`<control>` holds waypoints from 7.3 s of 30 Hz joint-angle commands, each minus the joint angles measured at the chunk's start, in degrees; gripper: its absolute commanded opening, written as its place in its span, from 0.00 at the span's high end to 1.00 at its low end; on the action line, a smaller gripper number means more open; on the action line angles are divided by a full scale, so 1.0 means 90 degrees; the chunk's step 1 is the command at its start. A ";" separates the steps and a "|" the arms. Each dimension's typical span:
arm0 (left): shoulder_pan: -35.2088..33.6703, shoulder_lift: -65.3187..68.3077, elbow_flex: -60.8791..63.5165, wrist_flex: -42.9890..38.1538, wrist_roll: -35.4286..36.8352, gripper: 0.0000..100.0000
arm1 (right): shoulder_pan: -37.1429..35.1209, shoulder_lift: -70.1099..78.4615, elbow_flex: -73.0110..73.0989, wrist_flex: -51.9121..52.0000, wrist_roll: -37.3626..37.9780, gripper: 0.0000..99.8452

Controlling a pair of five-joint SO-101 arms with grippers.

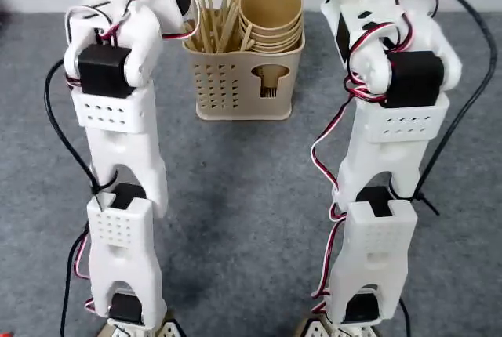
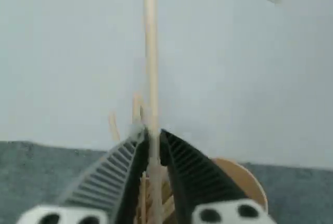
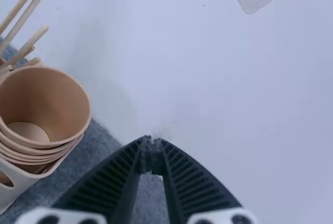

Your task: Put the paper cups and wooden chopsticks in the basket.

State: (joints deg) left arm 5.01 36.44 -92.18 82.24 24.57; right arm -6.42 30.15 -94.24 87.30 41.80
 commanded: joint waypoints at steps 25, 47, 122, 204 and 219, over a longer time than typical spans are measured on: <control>-0.1201 0.0059 -0.0435 0.2120 -0.0391 0.89 | 0.0083 -0.0210 -0.0254 0.1685 -0.0488 0.99; -0.1670 0.0117 -0.0435 0.2042 -0.0928 0.89 | 0.0083 -0.3560 0.9143 0.1705 -0.5363 0.99; -0.2012 0.0127 -0.0435 0.2042 -0.0918 0.90 | -0.3385 -0.9148 1.4115 -0.2838 -0.3321 0.99; -0.2032 0.0127 0.0015 0.2042 -0.0899 0.90 | -0.2056 -0.0435 0.7443 -0.8386 -0.5744 0.99; -0.2022 0.0127 0.0015 0.2042 -0.0899 0.90 | -0.2173 -0.0786 0.7433 -0.7204 -0.5734 0.84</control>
State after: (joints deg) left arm -12.75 38.20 -91.82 99.38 16.66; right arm -25.67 25.67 -26.20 15.91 -9.36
